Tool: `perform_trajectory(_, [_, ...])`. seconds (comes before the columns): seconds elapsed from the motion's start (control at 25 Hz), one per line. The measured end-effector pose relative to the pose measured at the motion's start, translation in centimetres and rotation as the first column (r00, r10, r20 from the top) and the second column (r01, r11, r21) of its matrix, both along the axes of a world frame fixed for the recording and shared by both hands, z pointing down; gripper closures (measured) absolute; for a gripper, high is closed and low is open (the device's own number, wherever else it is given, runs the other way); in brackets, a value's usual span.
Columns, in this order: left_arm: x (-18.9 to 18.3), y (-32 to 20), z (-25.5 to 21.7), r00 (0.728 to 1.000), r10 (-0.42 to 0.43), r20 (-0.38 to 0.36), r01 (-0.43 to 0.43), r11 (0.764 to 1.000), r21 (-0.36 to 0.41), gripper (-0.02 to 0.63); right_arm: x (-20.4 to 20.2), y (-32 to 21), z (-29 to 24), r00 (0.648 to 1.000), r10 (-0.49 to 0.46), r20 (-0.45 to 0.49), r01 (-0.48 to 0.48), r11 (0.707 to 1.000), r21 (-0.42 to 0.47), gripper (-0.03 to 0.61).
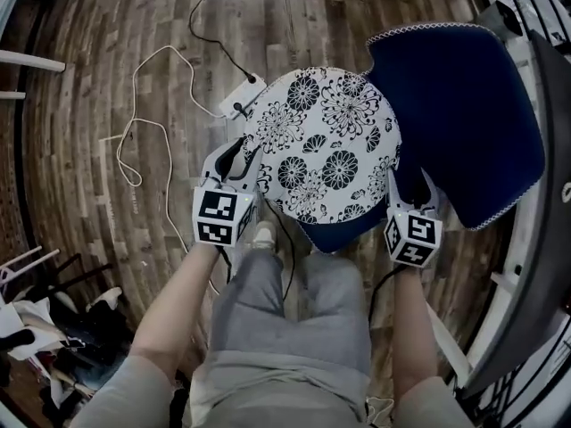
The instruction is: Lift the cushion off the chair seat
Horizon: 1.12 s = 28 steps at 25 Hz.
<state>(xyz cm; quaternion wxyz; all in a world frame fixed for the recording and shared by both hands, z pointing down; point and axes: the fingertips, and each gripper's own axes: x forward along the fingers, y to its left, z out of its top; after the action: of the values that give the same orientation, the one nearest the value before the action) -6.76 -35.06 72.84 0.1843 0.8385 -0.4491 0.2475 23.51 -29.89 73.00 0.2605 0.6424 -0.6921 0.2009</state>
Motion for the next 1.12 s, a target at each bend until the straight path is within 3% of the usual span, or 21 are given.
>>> perform_trajectory(0.24, [-0.6,-0.1,10.4,1.0,-0.021,0.007,0.022,0.988,-0.155,0.497,2.5,-0.1,9.2,0.997,0.051,0.05,-0.047,0.995,-0.088,0.341])
perform_trajectory(0.48, [-0.2,1.0,15.7,0.999,-0.047,0.006,0.047,0.966,-0.255,0.486,2.7,0.6,14.3,0.985,0.111,0.128,-0.086,0.979,-0.187,0.33])
perform_trajectory(0.64, [0.0,1.1,16.6,0.998,-0.058,-0.004,0.055,0.963,-0.263,0.486,2.0,0.6,15.0,0.984,0.125,0.125,-0.101,0.978,-0.182,0.364])
perform_trajectory(0.76, [-0.2,1.0,16.5,0.998,-0.068,-0.004,0.064,0.963,-0.26,0.488,0.9,0.3,14.4,0.988,0.104,0.117,-0.085,0.984,-0.16,0.54])
perform_trajectory(0.84, [0.1,1.1,16.2,0.998,-0.062,-0.004,0.059,0.963,-0.264,0.528,0.2,0.2,13.8,0.991,0.086,0.105,-0.07,0.986,-0.152,0.554])
perform_trajectory(0.92, [0.5,1.2,15.7,0.998,-0.054,-0.009,0.05,0.962,-0.27,0.607,-0.2,0.2,12.8,0.989,0.079,0.127,-0.061,0.988,-0.14,0.558])
perform_trajectory(1.12, [0.9,1.7,12.7,0.997,-0.059,-0.053,0.041,0.959,-0.28,0.609,-1.7,0.1,7.3,0.986,0.028,0.166,-0.018,0.998,-0.059,0.561])
